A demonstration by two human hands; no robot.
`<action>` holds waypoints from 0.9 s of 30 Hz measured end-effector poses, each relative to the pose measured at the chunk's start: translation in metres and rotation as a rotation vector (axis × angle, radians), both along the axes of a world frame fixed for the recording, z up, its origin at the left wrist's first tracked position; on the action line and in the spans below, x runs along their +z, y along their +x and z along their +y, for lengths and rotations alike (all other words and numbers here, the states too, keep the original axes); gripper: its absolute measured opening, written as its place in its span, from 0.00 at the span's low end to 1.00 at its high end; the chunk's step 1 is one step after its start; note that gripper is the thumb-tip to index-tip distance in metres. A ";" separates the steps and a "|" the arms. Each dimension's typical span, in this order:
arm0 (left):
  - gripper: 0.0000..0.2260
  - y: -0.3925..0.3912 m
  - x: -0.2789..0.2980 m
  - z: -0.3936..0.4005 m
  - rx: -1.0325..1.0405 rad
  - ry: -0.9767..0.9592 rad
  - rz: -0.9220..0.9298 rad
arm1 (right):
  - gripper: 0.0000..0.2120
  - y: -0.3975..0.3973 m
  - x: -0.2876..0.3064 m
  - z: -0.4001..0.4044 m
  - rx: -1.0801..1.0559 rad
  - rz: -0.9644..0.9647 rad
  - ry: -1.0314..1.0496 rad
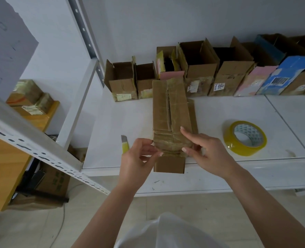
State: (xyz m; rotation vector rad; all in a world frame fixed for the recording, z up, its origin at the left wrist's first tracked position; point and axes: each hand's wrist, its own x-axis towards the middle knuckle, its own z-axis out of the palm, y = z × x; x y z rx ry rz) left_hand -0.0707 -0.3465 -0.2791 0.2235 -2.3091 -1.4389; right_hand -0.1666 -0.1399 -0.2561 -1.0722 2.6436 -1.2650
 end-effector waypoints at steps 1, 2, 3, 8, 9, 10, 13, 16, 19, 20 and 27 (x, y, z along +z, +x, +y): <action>0.16 0.001 0.000 -0.006 -0.048 -0.023 -0.004 | 0.31 -0.003 0.003 0.005 0.046 -0.042 0.024; 0.16 0.002 0.001 -0.013 -0.095 -0.075 -0.007 | 0.33 -0.007 0.007 0.010 0.091 -0.081 0.063; 0.15 0.002 0.002 -0.019 -0.136 -0.144 -0.008 | 0.35 -0.011 0.012 0.014 0.132 -0.116 0.113; 0.22 -0.012 0.019 -0.039 -0.196 -0.379 0.044 | 0.37 -0.020 0.025 0.012 0.146 -0.091 0.198; 0.23 -0.017 0.022 -0.040 -0.233 -0.417 0.053 | 0.35 -0.020 0.025 0.010 0.130 -0.070 0.165; 0.22 -0.022 0.025 -0.040 -0.273 -0.440 0.057 | 0.34 -0.020 0.024 0.008 0.121 -0.059 0.136; 0.17 -0.035 0.029 -0.044 -0.347 -0.401 0.037 | 0.32 -0.020 0.020 0.007 0.106 -0.069 0.096; 0.14 -0.041 0.023 -0.043 -0.364 -0.302 0.023 | 0.29 -0.019 0.013 0.004 0.083 -0.057 0.049; 0.16 -0.040 0.012 -0.032 -0.318 -0.035 -0.002 | 0.28 -0.018 0.005 0.001 0.070 -0.009 0.019; 0.16 -0.040 0.009 -0.029 -0.305 0.038 -0.005 | 0.27 -0.018 0.003 0.002 0.075 -0.028 0.012; 0.08 -0.041 0.005 -0.022 -0.267 0.188 0.025 | 0.23 -0.021 -0.004 0.001 0.095 -0.063 -0.028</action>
